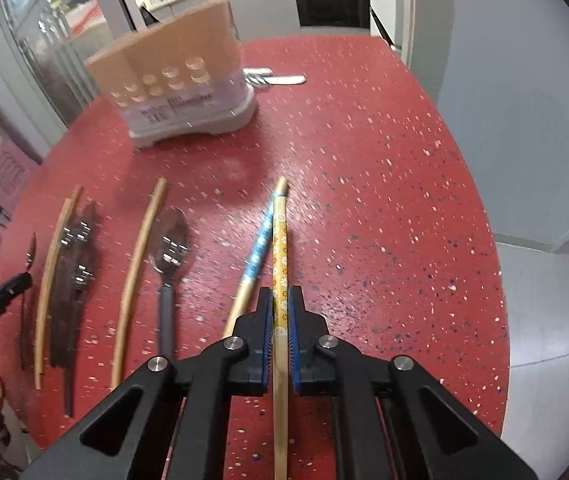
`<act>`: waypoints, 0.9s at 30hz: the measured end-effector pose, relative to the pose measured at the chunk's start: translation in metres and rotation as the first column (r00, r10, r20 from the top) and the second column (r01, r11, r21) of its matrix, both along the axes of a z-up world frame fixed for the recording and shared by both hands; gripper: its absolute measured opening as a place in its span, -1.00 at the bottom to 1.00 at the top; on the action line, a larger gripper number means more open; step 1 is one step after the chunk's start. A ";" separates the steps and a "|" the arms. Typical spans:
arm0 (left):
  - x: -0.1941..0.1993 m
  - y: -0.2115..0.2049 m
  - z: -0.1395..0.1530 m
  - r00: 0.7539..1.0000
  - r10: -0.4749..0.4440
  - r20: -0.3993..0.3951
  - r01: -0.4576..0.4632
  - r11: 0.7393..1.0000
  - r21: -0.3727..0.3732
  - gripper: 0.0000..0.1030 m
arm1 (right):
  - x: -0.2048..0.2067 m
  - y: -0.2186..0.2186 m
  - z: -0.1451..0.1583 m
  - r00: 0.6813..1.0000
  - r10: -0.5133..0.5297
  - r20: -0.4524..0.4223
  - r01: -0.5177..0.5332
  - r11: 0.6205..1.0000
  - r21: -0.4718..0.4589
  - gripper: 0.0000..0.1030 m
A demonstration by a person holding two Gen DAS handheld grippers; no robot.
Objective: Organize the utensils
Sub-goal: 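Carry the spoon and chopstick up and lower both into the beige utensil holder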
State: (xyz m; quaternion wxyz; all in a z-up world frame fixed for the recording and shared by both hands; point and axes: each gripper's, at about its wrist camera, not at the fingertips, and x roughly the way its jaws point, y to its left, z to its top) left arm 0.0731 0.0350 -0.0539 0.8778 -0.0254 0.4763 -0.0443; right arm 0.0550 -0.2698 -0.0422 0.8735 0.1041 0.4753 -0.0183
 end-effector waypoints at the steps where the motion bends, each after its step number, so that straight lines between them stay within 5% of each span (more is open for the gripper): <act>1: -0.009 0.005 0.001 1.000 -0.001 0.014 0.001 1.000 -0.010 -0.29 | -0.001 0.000 0.002 1.000 0.005 0.012 -0.005 1.000 0.013 -0.84; 13: -0.028 0.008 0.072 0.985 -0.006 0.170 0.031 0.989 -0.145 -0.29 | -0.008 -0.007 0.068 0.980 0.032 0.198 -0.061 0.988 0.142 -0.84; 19: -0.006 0.000 0.117 0.968 -0.009 0.249 0.060 0.979 -0.197 -0.29 | 0.017 -0.012 0.112 0.961 0.041 0.275 -0.092 0.980 0.175 -0.84; 27: 0.054 -0.028 0.182 0.927 -0.015 0.375 0.109 0.967 -0.229 -0.29 | 0.067 -0.007 0.184 0.905 0.081 0.418 -0.134 0.986 0.099 -0.84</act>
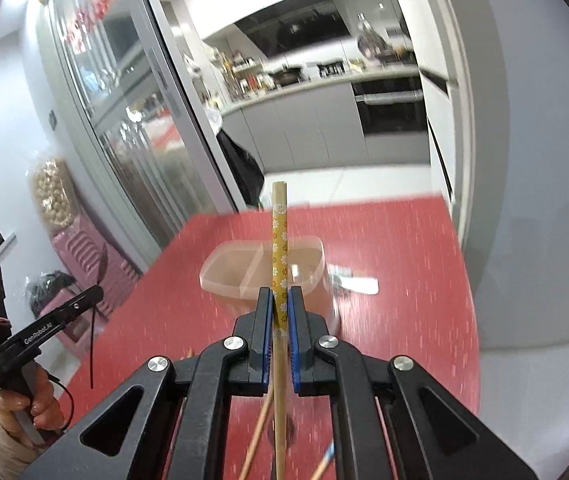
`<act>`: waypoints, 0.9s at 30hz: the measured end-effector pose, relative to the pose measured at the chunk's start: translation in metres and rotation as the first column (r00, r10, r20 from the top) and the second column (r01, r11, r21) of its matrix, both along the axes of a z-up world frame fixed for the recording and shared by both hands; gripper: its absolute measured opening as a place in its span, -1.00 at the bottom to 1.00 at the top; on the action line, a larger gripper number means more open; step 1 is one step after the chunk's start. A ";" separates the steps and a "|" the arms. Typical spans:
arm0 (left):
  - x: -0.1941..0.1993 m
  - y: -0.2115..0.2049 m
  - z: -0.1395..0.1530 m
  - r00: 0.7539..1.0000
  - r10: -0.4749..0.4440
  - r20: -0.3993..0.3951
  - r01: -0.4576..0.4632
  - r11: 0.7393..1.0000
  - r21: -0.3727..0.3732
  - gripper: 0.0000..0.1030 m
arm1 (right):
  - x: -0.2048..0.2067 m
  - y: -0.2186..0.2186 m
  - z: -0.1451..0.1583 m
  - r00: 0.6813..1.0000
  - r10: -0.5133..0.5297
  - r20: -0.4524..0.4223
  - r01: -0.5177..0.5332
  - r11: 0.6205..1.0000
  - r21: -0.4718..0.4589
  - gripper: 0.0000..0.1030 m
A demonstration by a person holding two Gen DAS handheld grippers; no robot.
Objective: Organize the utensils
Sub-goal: 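Carry the spoon and chopstick up and lower both into the beige utensil holder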
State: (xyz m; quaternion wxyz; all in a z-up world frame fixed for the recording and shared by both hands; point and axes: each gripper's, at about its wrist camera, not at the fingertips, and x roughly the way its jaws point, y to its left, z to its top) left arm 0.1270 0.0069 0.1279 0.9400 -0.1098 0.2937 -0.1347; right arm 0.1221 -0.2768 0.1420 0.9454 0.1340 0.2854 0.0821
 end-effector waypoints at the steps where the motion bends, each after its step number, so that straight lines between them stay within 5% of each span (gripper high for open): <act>1: 0.009 -0.004 0.007 1.000 -0.003 0.015 0.004 1.000 -0.008 -0.29 | 0.008 0.000 0.006 1.000 0.001 0.015 -0.002 1.000 0.002 -0.84; 10: 0.089 -0.046 0.028 0.995 0.003 0.097 0.002 0.999 -0.051 -0.29 | 0.089 0.001 0.050 0.990 -0.030 0.140 0.030 1.000 0.005 -0.84; 27: 0.154 -0.080 -0.029 0.990 0.042 0.133 -0.034 0.997 -0.062 -0.29 | 0.177 0.022 0.009 0.974 -0.025 0.223 0.043 0.996 -0.076 -0.85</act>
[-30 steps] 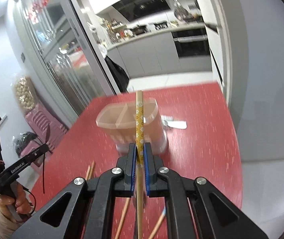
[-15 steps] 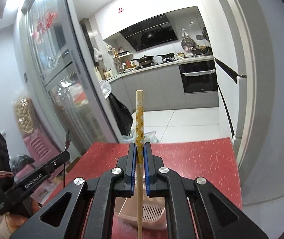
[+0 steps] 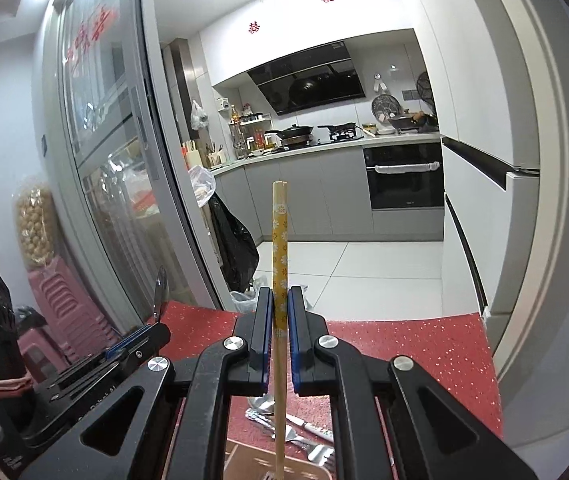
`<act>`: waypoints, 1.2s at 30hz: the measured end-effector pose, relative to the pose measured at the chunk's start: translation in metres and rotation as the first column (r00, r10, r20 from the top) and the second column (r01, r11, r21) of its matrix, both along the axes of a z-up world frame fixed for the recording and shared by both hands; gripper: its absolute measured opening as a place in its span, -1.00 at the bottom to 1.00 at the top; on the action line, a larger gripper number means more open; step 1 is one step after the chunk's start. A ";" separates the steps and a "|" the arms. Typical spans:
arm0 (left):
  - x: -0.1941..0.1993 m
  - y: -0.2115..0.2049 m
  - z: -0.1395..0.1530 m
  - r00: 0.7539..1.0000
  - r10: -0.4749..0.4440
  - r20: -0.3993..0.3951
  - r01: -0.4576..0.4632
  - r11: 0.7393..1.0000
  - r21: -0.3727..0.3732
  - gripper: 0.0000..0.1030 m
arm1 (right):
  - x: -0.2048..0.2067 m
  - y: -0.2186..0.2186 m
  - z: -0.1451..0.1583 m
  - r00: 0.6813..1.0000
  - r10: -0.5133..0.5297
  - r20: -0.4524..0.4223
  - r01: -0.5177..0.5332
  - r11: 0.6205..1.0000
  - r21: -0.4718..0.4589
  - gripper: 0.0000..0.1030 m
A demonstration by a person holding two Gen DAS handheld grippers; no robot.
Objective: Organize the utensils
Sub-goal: 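Carry the spoon and chopstick up and lower both into the beige utensil holder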
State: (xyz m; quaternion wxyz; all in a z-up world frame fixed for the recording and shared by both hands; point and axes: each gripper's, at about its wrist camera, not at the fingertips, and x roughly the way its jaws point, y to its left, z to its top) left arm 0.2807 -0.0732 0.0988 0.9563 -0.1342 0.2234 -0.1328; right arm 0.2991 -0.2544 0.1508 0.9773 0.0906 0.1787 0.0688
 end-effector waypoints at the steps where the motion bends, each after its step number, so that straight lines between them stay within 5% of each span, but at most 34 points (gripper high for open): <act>1: 0.000 -0.001 -0.004 1.000 0.000 0.004 0.000 1.000 0.005 -0.29 | 0.001 0.002 -0.007 1.000 0.002 -0.001 -0.002 1.000 -0.013 -0.85; 16: -0.027 -0.017 -0.034 0.999 -0.029 -0.021 0.032 0.981 0.190 -0.29 | -0.028 0.004 -0.068 0.995 0.039 -0.091 -0.045 0.997 -0.060 -0.85; 36: -0.039 -0.013 -0.043 0.993 -0.007 -0.115 0.036 0.968 0.250 -0.28 | -0.030 -0.004 -0.066 0.994 0.016 -0.105 -0.025 0.996 -0.086 -0.84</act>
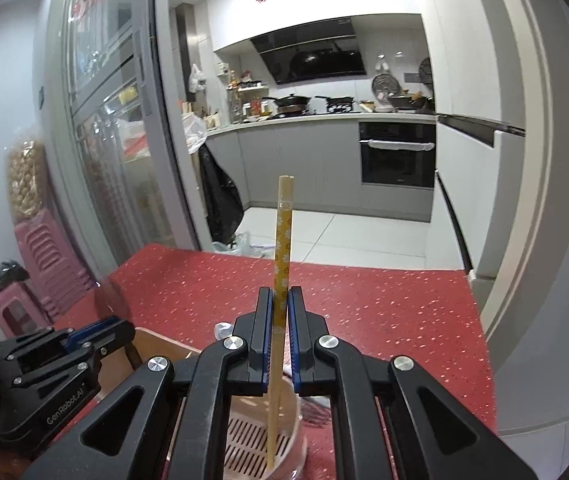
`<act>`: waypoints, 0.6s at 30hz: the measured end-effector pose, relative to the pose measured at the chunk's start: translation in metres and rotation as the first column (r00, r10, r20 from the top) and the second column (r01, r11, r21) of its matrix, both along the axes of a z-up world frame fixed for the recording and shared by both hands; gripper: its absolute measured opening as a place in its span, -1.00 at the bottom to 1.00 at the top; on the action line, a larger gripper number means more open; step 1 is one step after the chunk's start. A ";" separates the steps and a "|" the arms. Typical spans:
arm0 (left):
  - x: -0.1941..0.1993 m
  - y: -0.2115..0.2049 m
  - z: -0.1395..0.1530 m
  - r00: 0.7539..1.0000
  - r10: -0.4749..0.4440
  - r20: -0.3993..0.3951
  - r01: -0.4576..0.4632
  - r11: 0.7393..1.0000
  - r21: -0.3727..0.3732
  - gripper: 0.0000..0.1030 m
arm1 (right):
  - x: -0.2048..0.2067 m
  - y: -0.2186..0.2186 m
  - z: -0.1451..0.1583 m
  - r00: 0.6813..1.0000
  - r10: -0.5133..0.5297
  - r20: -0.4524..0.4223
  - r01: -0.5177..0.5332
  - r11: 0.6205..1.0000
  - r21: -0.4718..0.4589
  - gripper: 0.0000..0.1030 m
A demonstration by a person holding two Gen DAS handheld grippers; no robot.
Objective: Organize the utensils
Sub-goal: 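Open the right tool releasing the chopstick while the left tool releases the spoon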
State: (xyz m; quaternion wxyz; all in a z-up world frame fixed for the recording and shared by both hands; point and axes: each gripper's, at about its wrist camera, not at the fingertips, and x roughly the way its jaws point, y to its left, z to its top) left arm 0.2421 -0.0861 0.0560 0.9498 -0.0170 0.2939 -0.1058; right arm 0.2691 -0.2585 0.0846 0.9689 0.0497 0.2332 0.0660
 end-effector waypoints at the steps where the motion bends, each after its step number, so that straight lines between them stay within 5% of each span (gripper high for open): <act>1: -0.001 0.001 0.000 1.000 0.001 0.002 -0.001 1.000 -0.001 -0.28 | -0.001 0.002 -0.001 1.000 0.014 -0.005 -0.014 1.000 -0.006 -0.84; 11: -0.007 0.006 0.004 1.000 0.004 -0.020 -0.004 1.000 0.004 -0.28 | -0.008 -0.002 -0.005 0.996 0.039 -0.085 -0.036 0.999 0.029 -0.83; 16: -0.014 0.012 0.005 1.000 0.008 -0.024 -0.008 1.000 0.001 -0.28 | -0.016 -0.005 0.000 0.994 0.047 -0.097 -0.043 0.998 0.049 -0.21; 18: -0.014 0.012 0.004 1.000 0.005 -0.028 -0.005 1.000 0.000 -0.28 | -0.022 -0.005 0.002 0.994 0.051 -0.093 -0.045 0.997 0.056 -0.20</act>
